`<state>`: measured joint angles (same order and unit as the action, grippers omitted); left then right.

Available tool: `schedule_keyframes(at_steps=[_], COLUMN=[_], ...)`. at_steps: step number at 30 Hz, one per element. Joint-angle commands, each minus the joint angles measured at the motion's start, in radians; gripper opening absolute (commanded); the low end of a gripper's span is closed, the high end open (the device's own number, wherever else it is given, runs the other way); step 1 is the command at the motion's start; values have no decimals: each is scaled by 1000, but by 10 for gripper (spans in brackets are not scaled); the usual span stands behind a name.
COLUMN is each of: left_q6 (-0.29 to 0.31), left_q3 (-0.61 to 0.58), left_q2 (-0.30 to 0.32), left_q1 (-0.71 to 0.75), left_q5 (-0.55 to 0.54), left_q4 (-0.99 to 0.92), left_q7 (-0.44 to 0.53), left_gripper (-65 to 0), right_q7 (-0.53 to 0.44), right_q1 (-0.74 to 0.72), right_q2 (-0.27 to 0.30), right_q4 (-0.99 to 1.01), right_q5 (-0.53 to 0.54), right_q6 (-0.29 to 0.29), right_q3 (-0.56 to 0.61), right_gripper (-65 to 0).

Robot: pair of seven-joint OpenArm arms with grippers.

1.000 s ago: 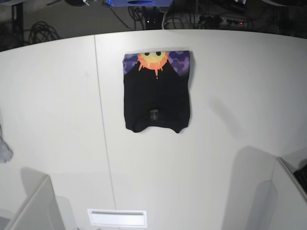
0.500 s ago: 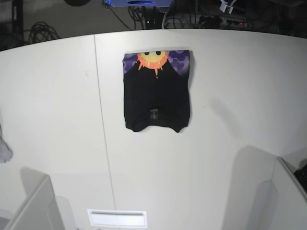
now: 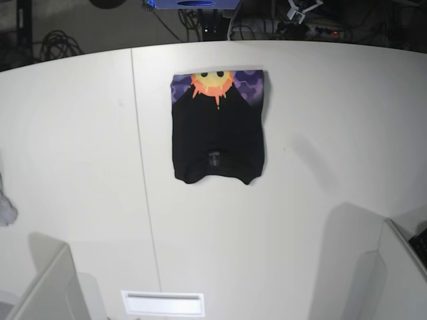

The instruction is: Fold the T-shirt properly

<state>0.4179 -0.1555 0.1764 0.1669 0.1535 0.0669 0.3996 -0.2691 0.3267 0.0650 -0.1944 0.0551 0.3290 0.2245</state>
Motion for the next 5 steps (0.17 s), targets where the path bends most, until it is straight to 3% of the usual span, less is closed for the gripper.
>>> schedule_keyframes(at_steps=[1, 5], left_q6=[11, 11], left_q3=[-2, -3], left_q2=[-8, -10], left_q1=[10, 13], left_q5=[11, 13], left_q4=[-5, 50], left_q7=[3, 11], left_gripper=[-650, -650], right_q7=[-2, -3], right_q1=[13, 4], right_q2=[8, 6], right_q4=[3, 2], right_q5=[1, 1], right_q6=[8, 8], right_q3=[-1, -1], right_gripper=[-650, -650])
